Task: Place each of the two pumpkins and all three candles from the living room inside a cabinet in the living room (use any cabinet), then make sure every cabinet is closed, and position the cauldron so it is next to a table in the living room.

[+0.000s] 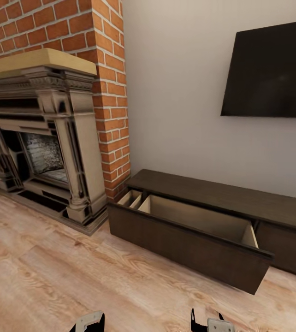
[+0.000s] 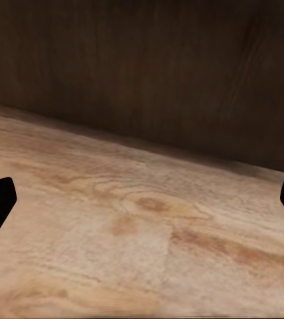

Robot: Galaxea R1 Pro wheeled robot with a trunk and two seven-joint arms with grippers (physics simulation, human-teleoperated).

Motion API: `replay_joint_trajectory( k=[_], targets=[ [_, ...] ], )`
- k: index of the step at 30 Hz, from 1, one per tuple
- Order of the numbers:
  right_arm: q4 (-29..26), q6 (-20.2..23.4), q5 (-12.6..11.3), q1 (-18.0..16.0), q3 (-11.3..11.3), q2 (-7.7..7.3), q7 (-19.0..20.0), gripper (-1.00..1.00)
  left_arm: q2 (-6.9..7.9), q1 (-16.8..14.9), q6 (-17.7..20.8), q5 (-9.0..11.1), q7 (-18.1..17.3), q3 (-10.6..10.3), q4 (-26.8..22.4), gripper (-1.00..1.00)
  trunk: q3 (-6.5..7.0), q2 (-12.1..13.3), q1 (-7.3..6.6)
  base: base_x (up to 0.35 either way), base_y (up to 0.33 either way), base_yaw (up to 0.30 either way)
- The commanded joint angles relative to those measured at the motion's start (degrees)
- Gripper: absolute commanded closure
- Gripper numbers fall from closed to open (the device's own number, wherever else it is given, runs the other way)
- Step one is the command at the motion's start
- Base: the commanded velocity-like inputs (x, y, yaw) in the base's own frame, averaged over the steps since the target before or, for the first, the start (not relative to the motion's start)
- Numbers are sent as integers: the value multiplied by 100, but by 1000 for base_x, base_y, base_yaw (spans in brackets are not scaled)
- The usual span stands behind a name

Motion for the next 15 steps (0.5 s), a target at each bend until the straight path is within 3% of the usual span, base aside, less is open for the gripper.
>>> replay_joint_trajectory(
  k=[1,6,15],
  targets=[
    [8,0,49,-5,20,1,-60,-100,1,-11,-33,0,44,-46,-19,-100,-6,-3,-1,0,0,-300],
    [11,0,49,-5,20,1,-60,-100,1,-11,-33,0,44,-46,-18,-100,-6,-3,-1,0,72,-300],
    [8,0,49,-5,23,8,-60,-100,1,-11,-33,0,44,-46,-20,-100,-6,-3,-1,18,280,-300]
  ],
)
